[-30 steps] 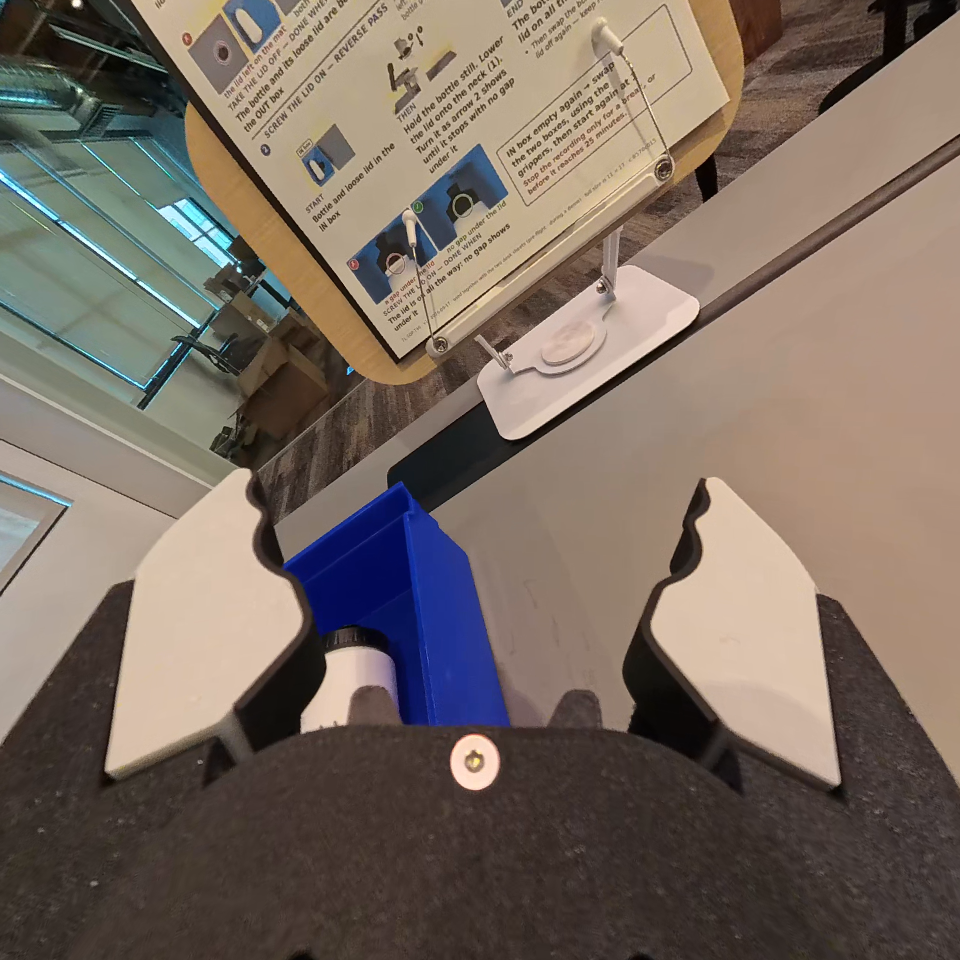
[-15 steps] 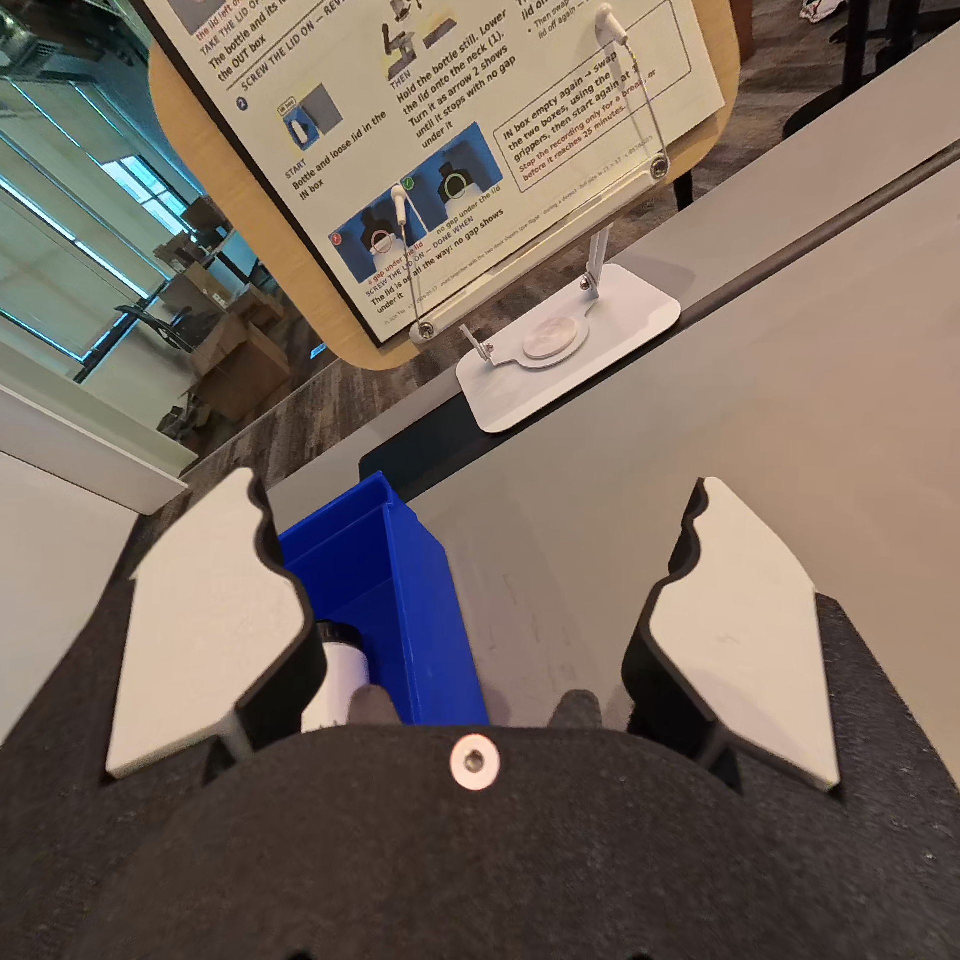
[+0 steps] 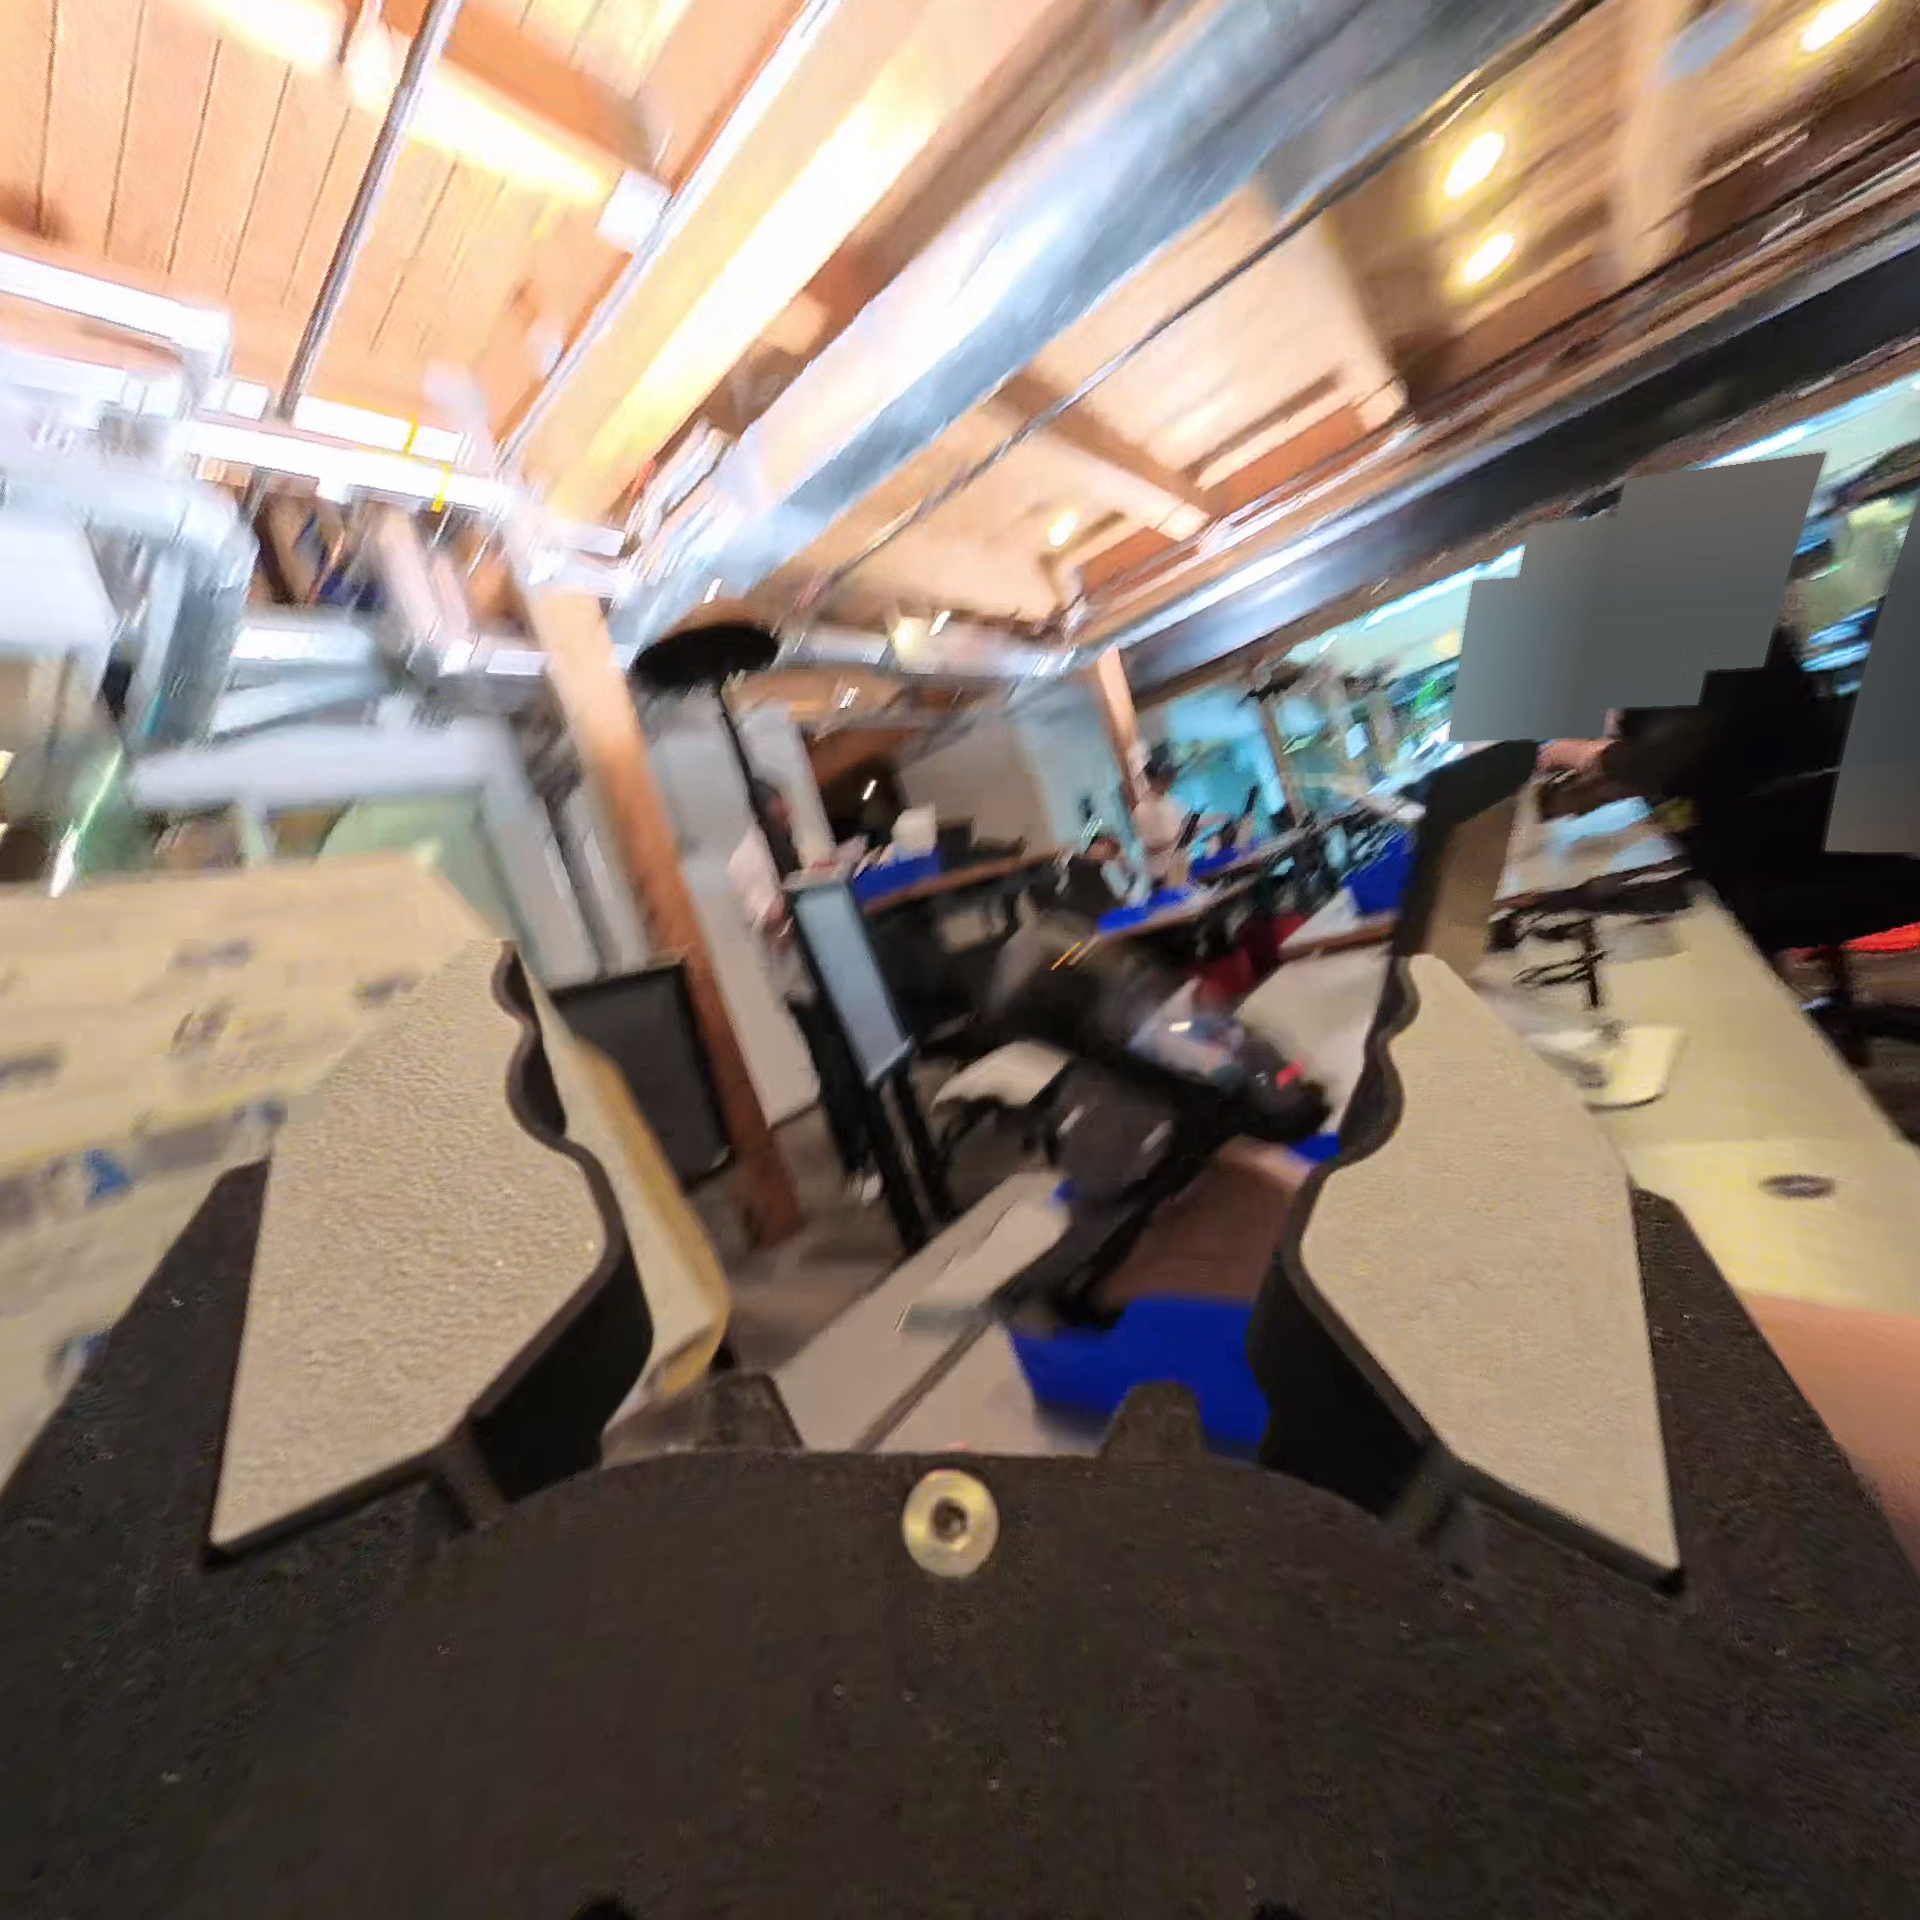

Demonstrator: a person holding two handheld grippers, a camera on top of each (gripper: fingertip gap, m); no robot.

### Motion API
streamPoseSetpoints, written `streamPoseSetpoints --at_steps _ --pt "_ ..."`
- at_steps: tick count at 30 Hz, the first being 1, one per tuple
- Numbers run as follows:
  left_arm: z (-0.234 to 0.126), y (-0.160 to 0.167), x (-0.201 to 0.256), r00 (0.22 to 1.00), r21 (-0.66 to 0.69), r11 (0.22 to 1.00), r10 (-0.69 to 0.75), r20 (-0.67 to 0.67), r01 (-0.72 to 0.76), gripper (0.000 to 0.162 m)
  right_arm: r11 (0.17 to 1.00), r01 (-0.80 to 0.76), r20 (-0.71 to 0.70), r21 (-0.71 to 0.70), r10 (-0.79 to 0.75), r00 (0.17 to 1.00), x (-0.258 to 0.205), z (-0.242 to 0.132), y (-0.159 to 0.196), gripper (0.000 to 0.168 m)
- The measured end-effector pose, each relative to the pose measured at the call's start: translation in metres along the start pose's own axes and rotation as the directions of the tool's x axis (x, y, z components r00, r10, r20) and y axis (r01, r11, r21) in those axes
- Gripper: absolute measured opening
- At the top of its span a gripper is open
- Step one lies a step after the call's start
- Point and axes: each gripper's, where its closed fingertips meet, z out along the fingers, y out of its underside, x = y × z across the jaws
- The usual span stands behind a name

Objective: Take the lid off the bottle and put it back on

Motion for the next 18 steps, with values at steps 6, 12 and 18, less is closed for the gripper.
streamPoseSetpoints --at_steps 6,12,18 --pt "-0.018 -0.047 0.078 0.977 0.287 0.950 0.164 -0.134 -0.120 0.139 0.976 0.195 0.019 -0.098 -0.194 0.981 -0.074 0.019 -0.018 0.110" --pt "-0.021 -0.043 0.091 0.950 0.313 0.920 0.287 -0.124 -0.237 0.132 0.929 0.338 0.059 -0.152 -0.333 0.941 -0.131 0.011 -0.028 0.110" --pt "-0.013 -0.026 0.099 0.928 0.248 0.919 0.347 -0.138 -0.307 0.133 0.918 0.356 0.064 -0.176 -0.351 0.934 -0.136 0.008 -0.026 0.109"
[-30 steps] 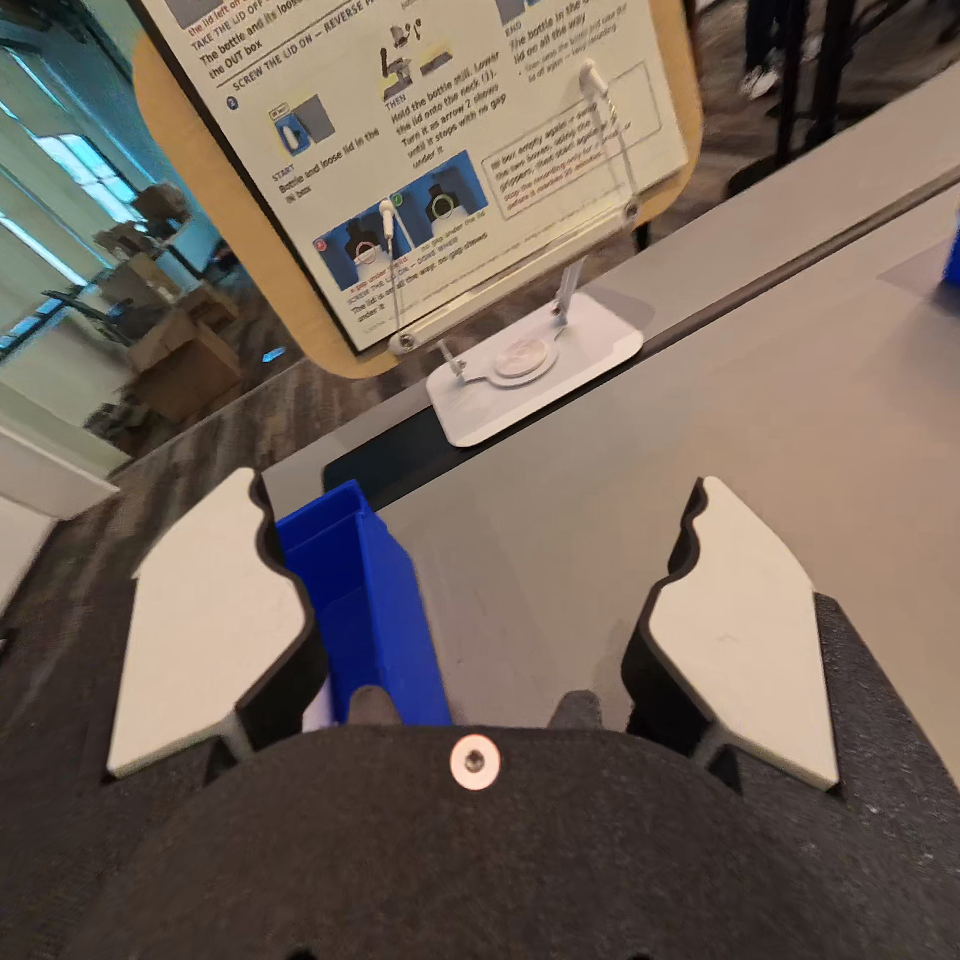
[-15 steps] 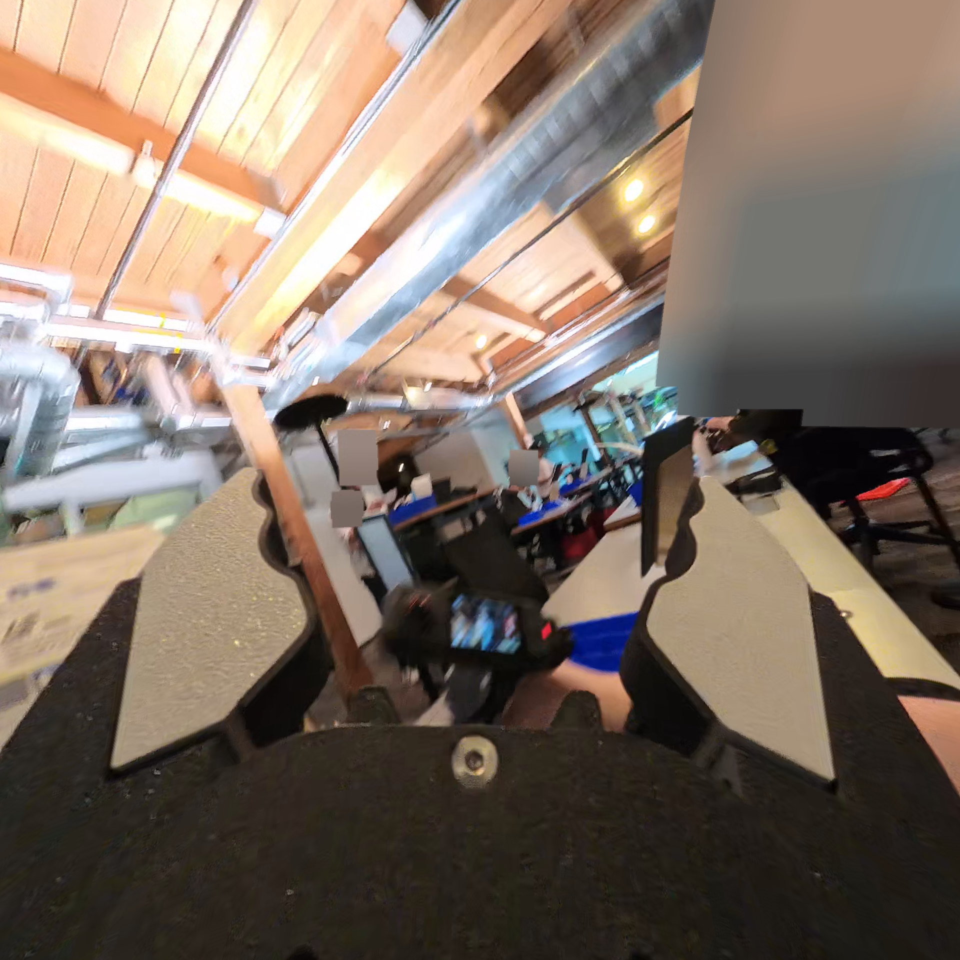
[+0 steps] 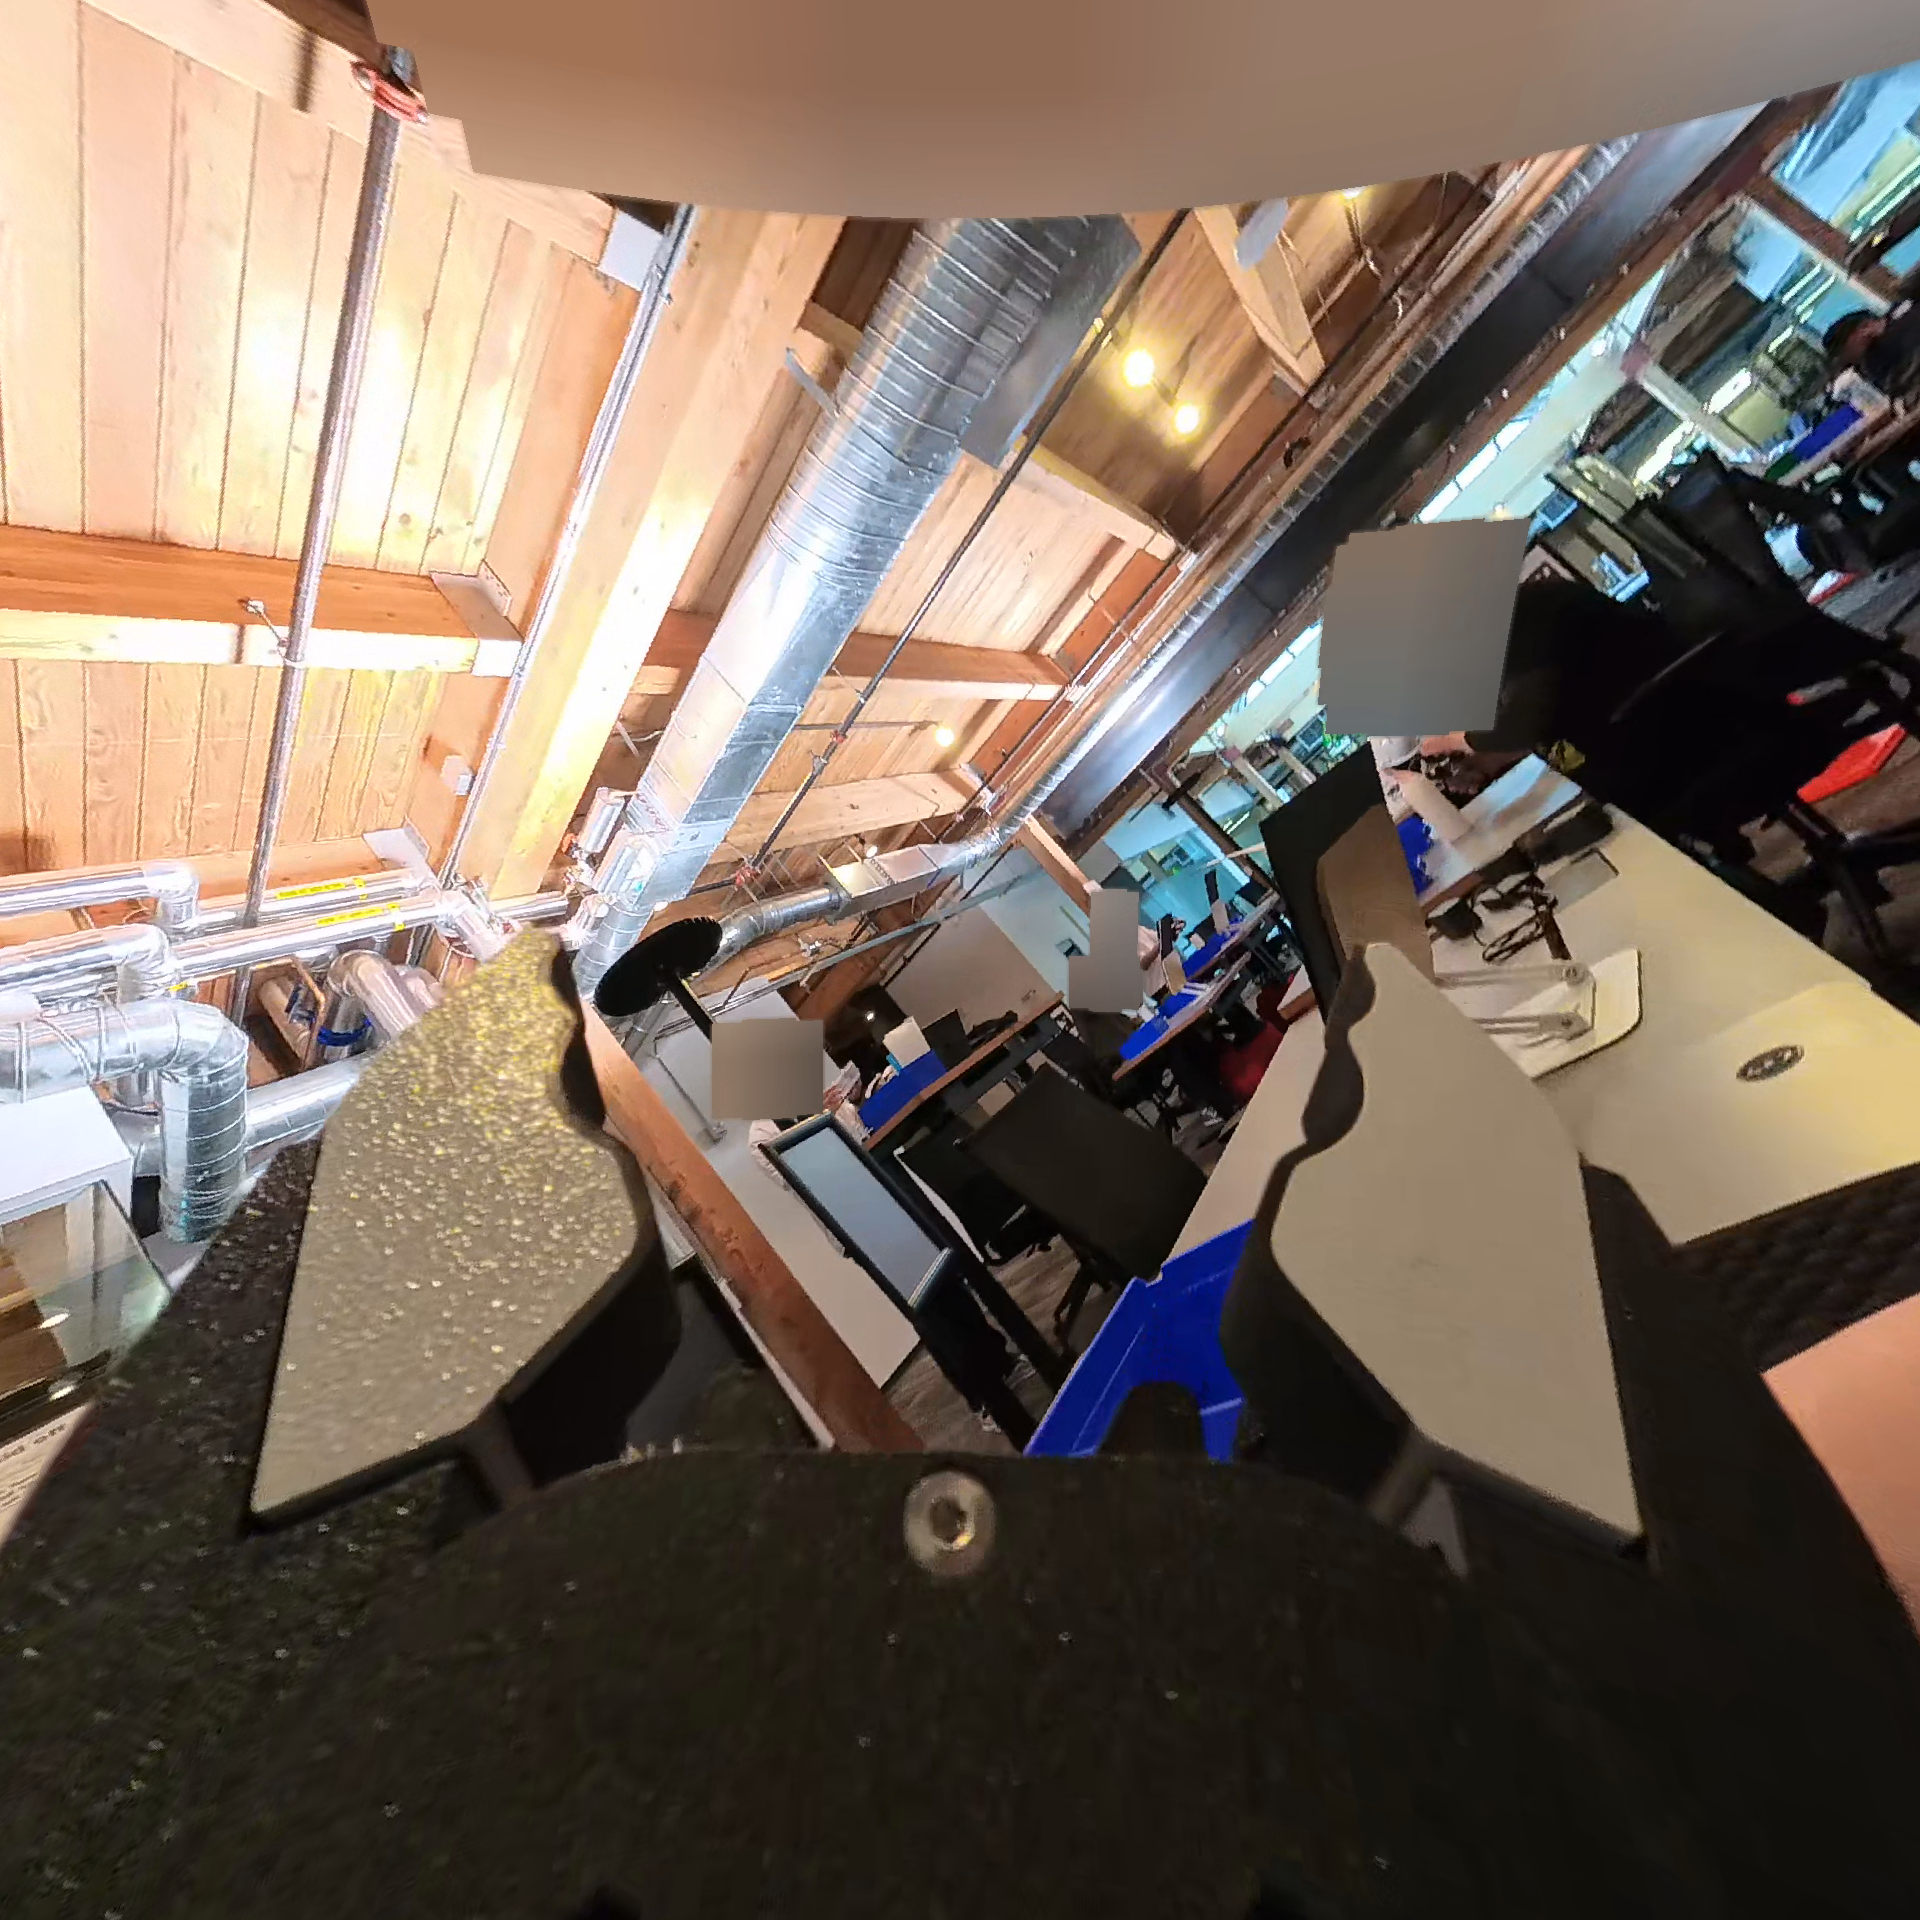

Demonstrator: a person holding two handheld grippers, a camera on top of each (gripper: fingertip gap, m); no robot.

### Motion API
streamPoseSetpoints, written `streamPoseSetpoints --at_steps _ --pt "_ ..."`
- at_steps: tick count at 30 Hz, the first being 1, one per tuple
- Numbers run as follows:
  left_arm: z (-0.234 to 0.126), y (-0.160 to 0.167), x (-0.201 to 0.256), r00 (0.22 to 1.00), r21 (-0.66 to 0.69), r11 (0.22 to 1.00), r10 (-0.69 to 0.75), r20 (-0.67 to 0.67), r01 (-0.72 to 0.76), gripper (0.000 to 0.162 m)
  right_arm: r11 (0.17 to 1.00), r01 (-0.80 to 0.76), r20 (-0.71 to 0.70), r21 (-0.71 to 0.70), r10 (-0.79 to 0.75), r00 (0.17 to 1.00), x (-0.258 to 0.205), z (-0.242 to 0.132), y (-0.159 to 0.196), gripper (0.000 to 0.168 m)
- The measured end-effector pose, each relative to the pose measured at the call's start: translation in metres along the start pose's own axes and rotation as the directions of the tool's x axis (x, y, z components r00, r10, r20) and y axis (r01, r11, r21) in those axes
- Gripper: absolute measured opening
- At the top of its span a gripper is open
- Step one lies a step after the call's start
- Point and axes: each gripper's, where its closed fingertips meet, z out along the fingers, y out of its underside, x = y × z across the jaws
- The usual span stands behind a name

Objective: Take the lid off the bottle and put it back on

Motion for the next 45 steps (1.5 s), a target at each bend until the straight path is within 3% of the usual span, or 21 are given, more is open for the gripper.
streamPoseSetpoints --at_steps 17,23,28,32,35,39,43,45 --pt "0.003 0.033 0.002 1.000 -0.089 0.996 -0.026 -0.014 0.025 0.132 1.000 -0.009 0.033 0.021 0.009 0.999 -0.005 -0.006 -0.006 0.110" --pt "0.002 0.012 -0.004 1.000 -0.043 0.999 -0.011 0.005 0.011 0.132 0.999 -0.024 0.054 0.029 0.022 0.998 -0.007 -0.003 -0.005 0.110" --pt "-0.006 0.000 -0.037 0.996 -0.048 0.998 0.035 0.083 -0.031 0.132 0.998 -0.063 0.058 0.031 0.061 0.996 0.001 0.001 0.001 0.110" --pt "-0.028 0.008 -0.106 0.962 -0.153 0.988 0.059 0.266 -0.019 0.131 0.992 -0.114 0.004 0.051 0.114 0.994 0.025 0.009 0.014 0.110" --pt "-0.059 0.045 -0.165 0.907 -0.320 0.938 0.011 0.420 0.136 0.130 0.978 -0.199 -0.031 0.067 0.201 0.979 0.049 0.016 0.031 0.110" --pt "-0.104 0.104 -0.203 0.844 -0.463 0.801 -0.097 0.527 0.381 0.114 0.939 -0.318 -0.067 0.132 0.328 0.942 0.090 0.010 0.048 0.111" --pt "-0.137 0.128 -0.220 0.810 -0.529 0.707 -0.105 0.577 0.468 0.107 0.863 -0.405 -0.058 0.302 0.440 0.896 0.146 -0.014 0.046 0.109" --pt "-0.156 0.133 -0.226 0.816 -0.612 0.633 -0.053 0.576 0.474 0.105 0.824 -0.422 -0.027 0.378 0.466 0.885 0.177 -0.031 0.046 0.100"
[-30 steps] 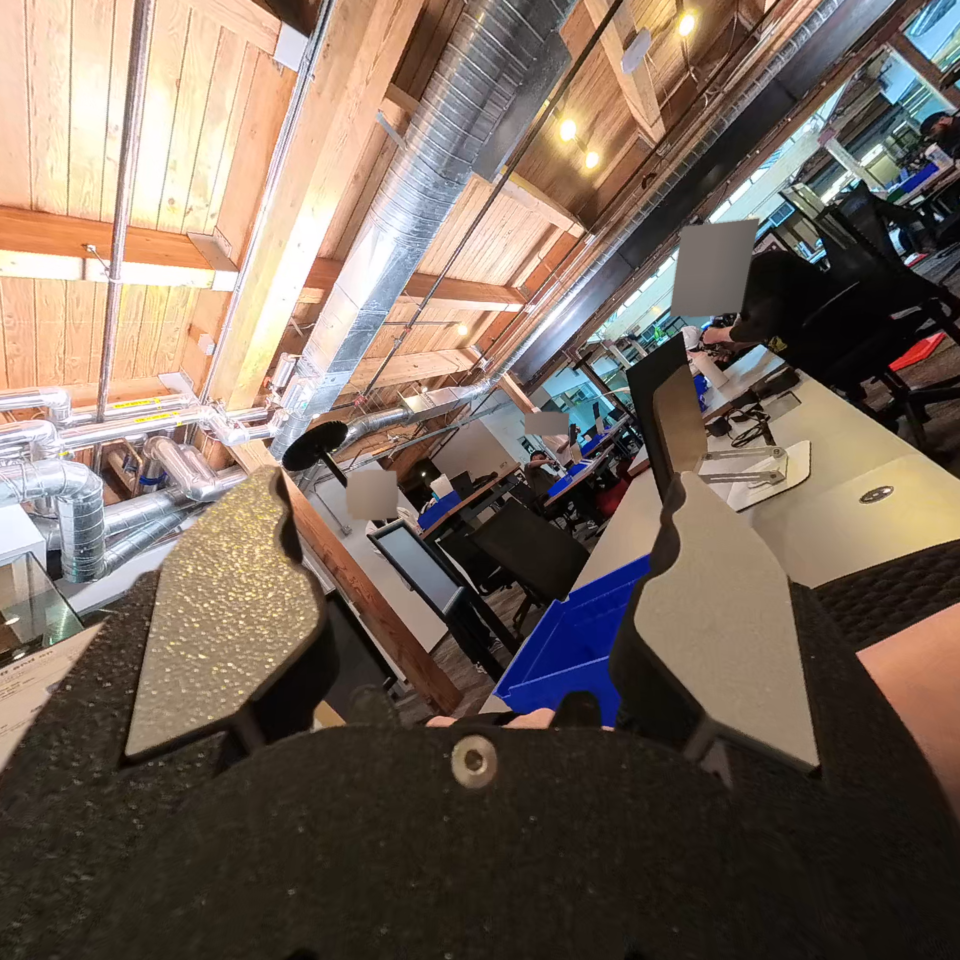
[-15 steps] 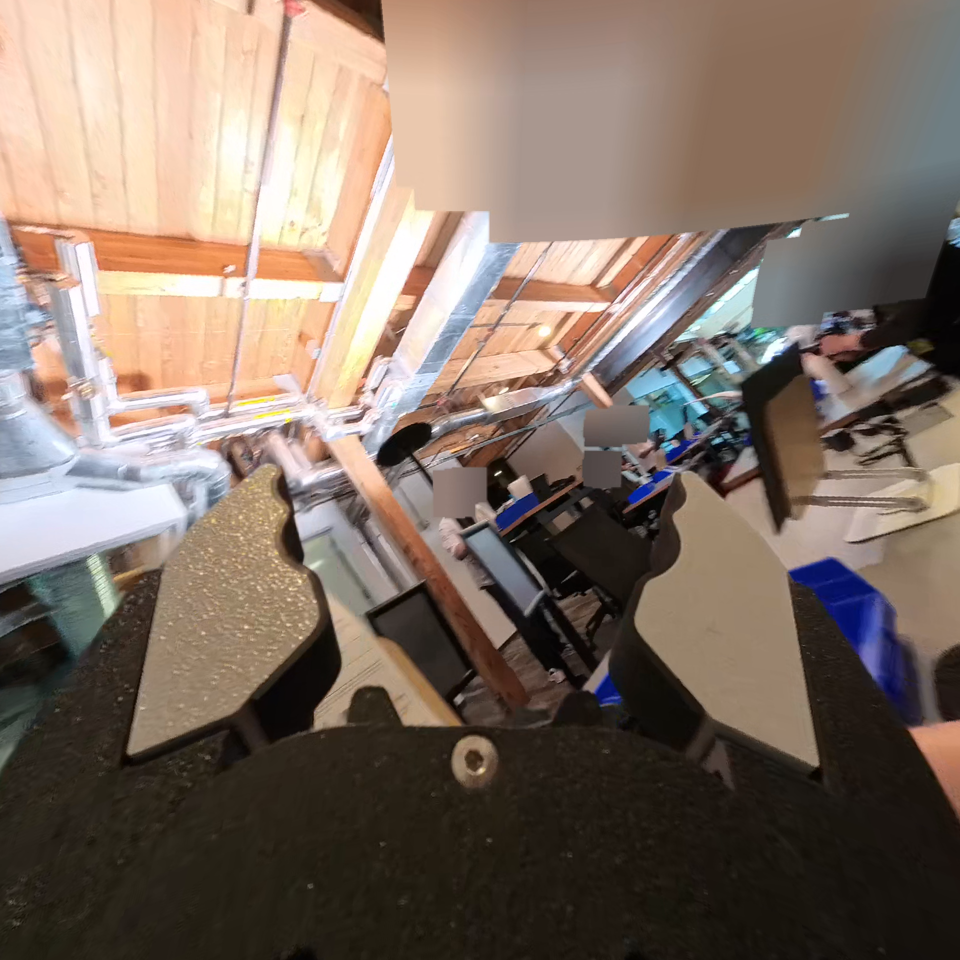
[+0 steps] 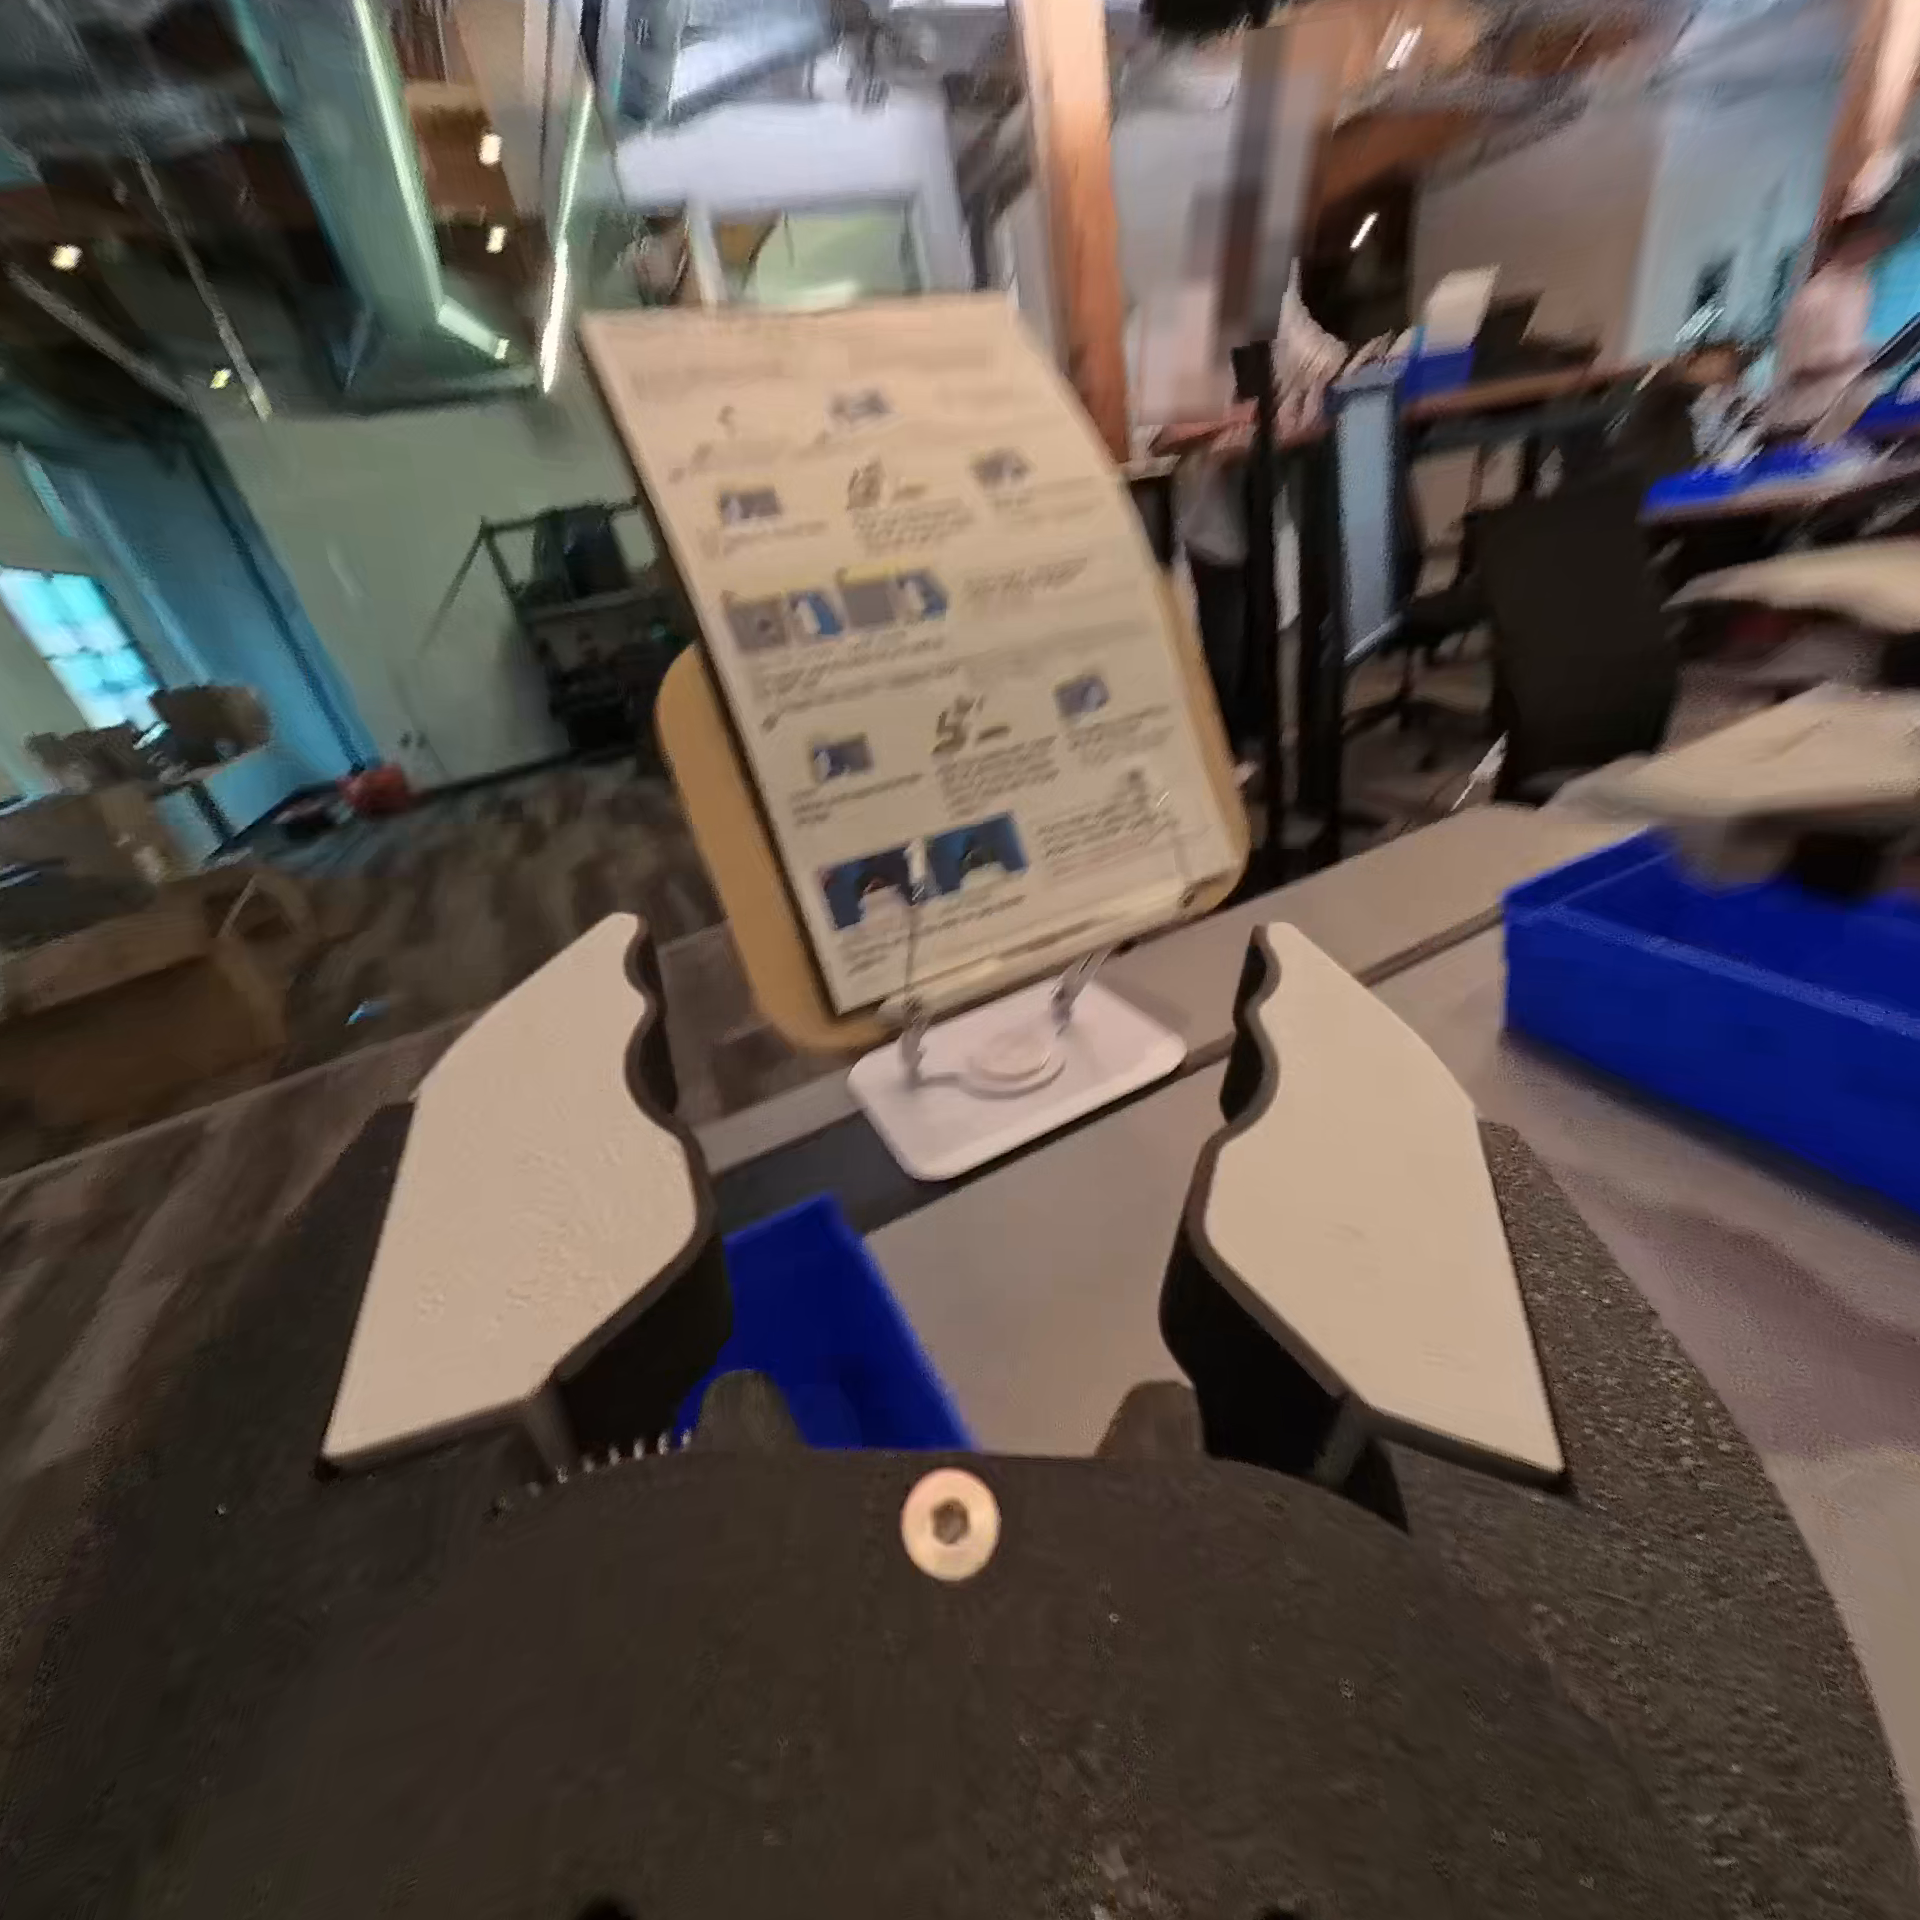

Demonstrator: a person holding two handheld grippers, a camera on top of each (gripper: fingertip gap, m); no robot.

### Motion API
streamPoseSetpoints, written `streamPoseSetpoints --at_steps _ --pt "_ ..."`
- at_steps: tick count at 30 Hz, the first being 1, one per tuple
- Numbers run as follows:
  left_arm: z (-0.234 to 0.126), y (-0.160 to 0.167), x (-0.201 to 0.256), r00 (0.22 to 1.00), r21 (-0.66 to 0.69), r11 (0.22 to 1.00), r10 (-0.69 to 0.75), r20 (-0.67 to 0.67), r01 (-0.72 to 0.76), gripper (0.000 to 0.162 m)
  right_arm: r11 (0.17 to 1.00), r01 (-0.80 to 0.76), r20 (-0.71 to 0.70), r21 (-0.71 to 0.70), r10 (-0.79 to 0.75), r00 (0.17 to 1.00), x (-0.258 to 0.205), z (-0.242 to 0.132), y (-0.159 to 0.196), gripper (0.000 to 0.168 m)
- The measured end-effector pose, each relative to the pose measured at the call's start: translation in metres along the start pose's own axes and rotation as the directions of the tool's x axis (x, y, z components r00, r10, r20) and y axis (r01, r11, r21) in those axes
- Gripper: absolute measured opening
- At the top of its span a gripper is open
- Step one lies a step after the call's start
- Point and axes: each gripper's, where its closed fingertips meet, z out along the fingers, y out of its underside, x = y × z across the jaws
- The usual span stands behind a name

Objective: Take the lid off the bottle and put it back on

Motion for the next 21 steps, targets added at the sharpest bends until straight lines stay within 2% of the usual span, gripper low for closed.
streamPoseSetpoints --at_steps 2,5,7,9,12,14,17,21 --pt "-0.010 0.011 -0.021 0.998 -0.100 0.994 0.044 0.054 -0.038 0.100 0.994 -0.050 0.024 0.092 0.048 0.999 0.029 -0.015 -0.019 0.091" --pt "-0.032 0.034 -0.051 0.992 -0.282 0.959 0.057 0.114 -0.023 0.091 0.971 -0.111 0.101 0.214 0.091 0.991 0.062 -0.040 -0.036 0.061" --pt "-0.048 0.057 -0.061 0.994 -0.414 0.910 0.025 0.108 0.023 0.083 0.954 -0.169 0.163 0.246 0.131 0.978 0.076 -0.051 -0.033 0.046" --pt "-0.062 0.085 -0.061 0.993 -0.548 0.829 -0.073 0.094 0.113 0.082 0.943 -0.229 0.212 0.241 0.179 0.961 0.083 -0.058 -0.021 0.036" --pt "-0.074 0.121 -0.066 0.975 -0.679 0.700 -0.164 0.150 0.222 0.082 0.919 -0.301 0.238 0.254 0.242 0.941 0.090 -0.058 -0.002 0.033" --pt "-0.073 0.137 -0.072 0.967 -0.719 0.647 -0.170 0.189 0.254 0.080 0.925 -0.332 0.291 0.185 0.271 0.918 0.086 -0.051 0.009 0.035" --pt "-0.071 0.156 -0.077 0.967 -0.771 0.585 -0.118 0.226 0.251 0.081 0.908 -0.387 0.345 0.159 0.317 0.884 0.082 -0.048 0.012 0.041" --pt "-0.071 0.179 -0.089 0.962 -0.832 0.502 0.004 0.274 0.235 0.084 0.926 -0.356 0.316 0.124 0.303 0.899 0.079 -0.040 0.021 0.047"
